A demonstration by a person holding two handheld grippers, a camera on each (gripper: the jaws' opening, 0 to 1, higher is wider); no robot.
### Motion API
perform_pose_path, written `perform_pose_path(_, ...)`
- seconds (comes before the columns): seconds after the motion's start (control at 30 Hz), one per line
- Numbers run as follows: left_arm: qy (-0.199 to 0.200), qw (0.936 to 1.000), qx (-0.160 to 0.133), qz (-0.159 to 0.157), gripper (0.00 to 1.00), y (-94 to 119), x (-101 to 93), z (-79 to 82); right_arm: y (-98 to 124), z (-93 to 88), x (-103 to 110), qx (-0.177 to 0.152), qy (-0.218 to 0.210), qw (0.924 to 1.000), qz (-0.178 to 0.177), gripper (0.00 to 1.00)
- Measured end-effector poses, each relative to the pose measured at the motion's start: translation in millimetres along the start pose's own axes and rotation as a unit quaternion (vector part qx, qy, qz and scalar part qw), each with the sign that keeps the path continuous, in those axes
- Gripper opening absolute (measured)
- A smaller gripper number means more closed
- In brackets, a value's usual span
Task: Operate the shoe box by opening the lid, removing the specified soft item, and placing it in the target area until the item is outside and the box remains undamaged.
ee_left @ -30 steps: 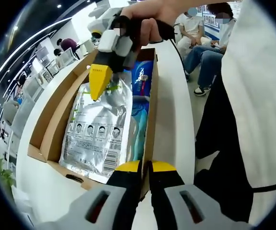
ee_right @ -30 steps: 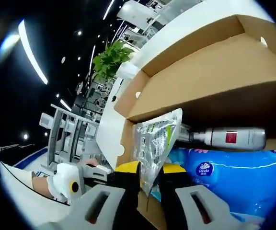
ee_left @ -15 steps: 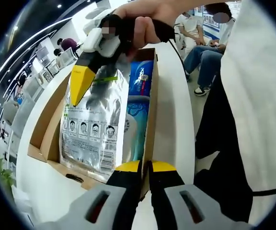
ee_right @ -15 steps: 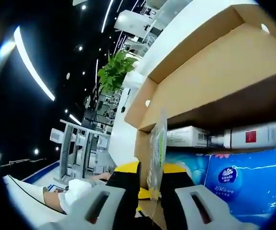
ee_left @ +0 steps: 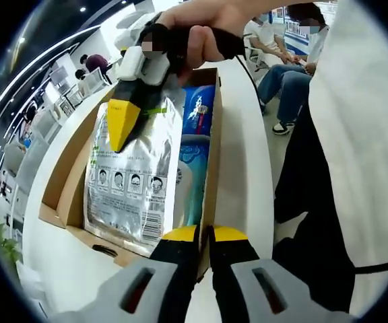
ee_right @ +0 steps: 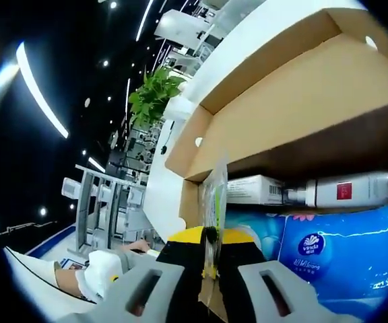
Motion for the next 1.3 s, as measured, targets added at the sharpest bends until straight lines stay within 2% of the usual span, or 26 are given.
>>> perform_pose_path(0.2, 0.000, 1.0000, 0.000, 0.000, 0.06, 0, 0.1, -0.1, -1, -0.7, -4, 0.002, -0.015, 0.9998, -0.008, 0.02)
perform_pose_path(0.33, 0.001, 1.0000, 0.000, -0.001, 0.06, -1, 0.6, -0.5, -3, -5.6, 0, -0.003, 0.003, 0.9997, -0.026, 0.01)
perform_pose_path(0.4, 0.001, 1.0000, 0.000, 0.000, 0.06, -1, 0.6, -0.5, -4, -6.5, -8, 0.006, -0.002, 0.9975, -0.070, 0.01)
perform_pose_path(0.43, 0.000, 1.0000, 0.000, 0.000, 0.06, -1, 0.5, -0.5, -5, -8.6, -10, 0.019, 0.007, 0.9937, -0.111, 0.00)
perform_pose_path(0.47, 0.000, 1.0000, 0.000, 0.000, 0.06, -1, 0.6, -0.5, -7, -9.0, -9, 0.022, 0.021, 0.9929, -0.115, 0.00)
perform_pose_path(0.5, 0.000, 1.0000, 0.001, 0.000, 0.06, 0, 0.4, -0.2, -8, -8.8, -8, 0.021, 0.027, 0.9931, -0.112, 0.00)
perform_pose_path(0.53, 0.001, 1.0000, 0.001, -0.001, 0.06, 0, 0.4, -0.2, -11, -8.4, -4, 0.014, 0.020, 0.9953, -0.094, 0.00)
perform_pose_path(0.67, 0.001, 1.0000, 0.001, 0.000, 0.06, 0, 0.4, -0.4, -10, -6.7, -2, 0.009, 0.027, 0.9952, -0.093, 0.00)
perform_pose_path(0.73, 0.001, 1.0000, 0.001, 0.000, 0.06, 0, 0.3, -0.5, -7, -5.2, -2, 0.001, 0.020, 0.9973, -0.071, 0.00)
perform_pose_path(0.93, 0.003, 1.0000, 0.001, 0.001, 0.06, 0, 0.3, -0.2, -2, -4.4, 1, -0.005, 0.019, 0.9989, -0.042, 0.00)
perform_pose_path(1.03, 0.002, 1.0000, 0.003, 0.000, 0.06, 0, 0.8, -0.7, 1, -6.4, 4, -0.008, 0.016, 0.9991, -0.038, 0.00)
perform_pose_path(1.13, 0.001, 0.9999, 0.008, -0.005, 0.05, -1, 1.8, -0.1, 2, -8.9, 7, -0.014, -0.009, 0.9996, -0.023, 0.00)
perform_pose_path(1.3, 0.001, 1.0000, 0.008, -0.005, 0.05, -1, 1.6, -0.5, 7, -12.6, 14, -0.010, -0.002, 0.9999, -0.013, 0.00)
Point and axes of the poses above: the point that each gripper's makers call its tool centre point, and the gripper's own axes: y roughly backward along the fingers, x roughly to its left, z roughly out of its top, the point moved 10 cm from there along y, roughly backward along the fingers
